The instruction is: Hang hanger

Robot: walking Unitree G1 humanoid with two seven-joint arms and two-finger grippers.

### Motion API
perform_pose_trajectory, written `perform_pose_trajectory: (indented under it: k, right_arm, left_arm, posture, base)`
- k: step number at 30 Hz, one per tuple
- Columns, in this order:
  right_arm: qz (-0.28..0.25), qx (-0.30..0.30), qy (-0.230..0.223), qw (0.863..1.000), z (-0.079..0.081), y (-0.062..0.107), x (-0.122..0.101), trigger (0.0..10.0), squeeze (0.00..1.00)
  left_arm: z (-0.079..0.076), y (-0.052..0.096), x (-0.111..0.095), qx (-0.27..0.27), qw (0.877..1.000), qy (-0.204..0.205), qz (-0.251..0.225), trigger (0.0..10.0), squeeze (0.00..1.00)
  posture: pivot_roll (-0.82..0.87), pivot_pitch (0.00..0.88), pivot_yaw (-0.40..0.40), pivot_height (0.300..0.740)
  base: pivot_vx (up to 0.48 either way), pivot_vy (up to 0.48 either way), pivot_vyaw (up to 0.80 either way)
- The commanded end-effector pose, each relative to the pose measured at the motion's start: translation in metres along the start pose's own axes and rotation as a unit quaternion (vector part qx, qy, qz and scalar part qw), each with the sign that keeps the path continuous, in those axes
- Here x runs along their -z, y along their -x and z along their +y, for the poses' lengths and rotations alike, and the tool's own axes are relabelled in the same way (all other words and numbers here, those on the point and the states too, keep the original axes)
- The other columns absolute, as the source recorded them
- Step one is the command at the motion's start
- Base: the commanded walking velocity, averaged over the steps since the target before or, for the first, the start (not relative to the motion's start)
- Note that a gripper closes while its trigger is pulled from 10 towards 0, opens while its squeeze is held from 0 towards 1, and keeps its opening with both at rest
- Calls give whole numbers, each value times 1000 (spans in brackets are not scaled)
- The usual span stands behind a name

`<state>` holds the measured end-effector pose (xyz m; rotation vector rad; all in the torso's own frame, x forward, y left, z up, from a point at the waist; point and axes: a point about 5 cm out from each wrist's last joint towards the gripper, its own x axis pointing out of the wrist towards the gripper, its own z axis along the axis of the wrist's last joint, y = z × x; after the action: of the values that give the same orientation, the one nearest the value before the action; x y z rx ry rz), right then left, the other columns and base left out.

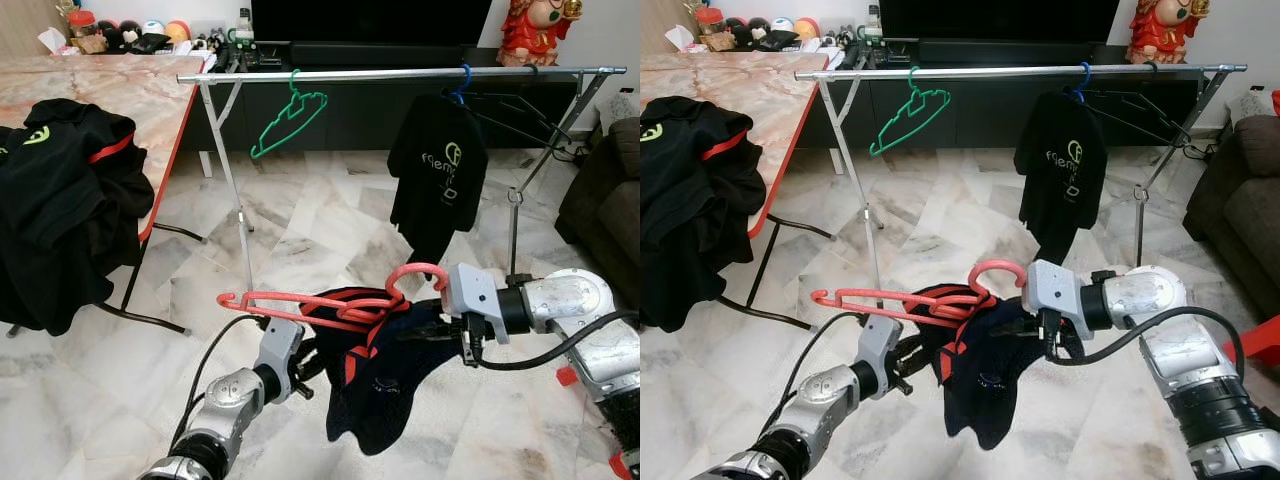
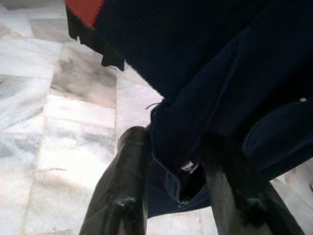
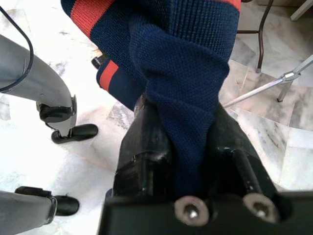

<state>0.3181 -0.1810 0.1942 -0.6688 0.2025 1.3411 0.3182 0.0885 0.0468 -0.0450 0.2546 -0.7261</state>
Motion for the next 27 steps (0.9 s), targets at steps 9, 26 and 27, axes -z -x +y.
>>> perform_pose_trajectory:
  k: [9, 26, 27]
  right_arm:
    - [-11, 4, 20, 1000, -5, 3, -12, 0, 0]
    - [-11, -5, 25, 1000, -5, 2, -15, 0, 0]
    - [-11, -6, 26, 1000, -5, 1, -16, 0, 0]
  left_arm:
    - [-3, -4, -1, 1, 1000, 1, 2, 10000, 0]
    - [5, 7, 9, -21, 1000, 11, 10, 10000, 1000]
    - [4, 6, 9, -14, 1000, 17, 6, 10000, 1000]
  posture:
    - [-119, 104, -47, 740]
    - [-114, 110, -56, 740]
    - [-115, 110, -56, 740]
  base:
    - [0, 0, 0]
    - [0, 0, 0]
    - [0, 0, 0]
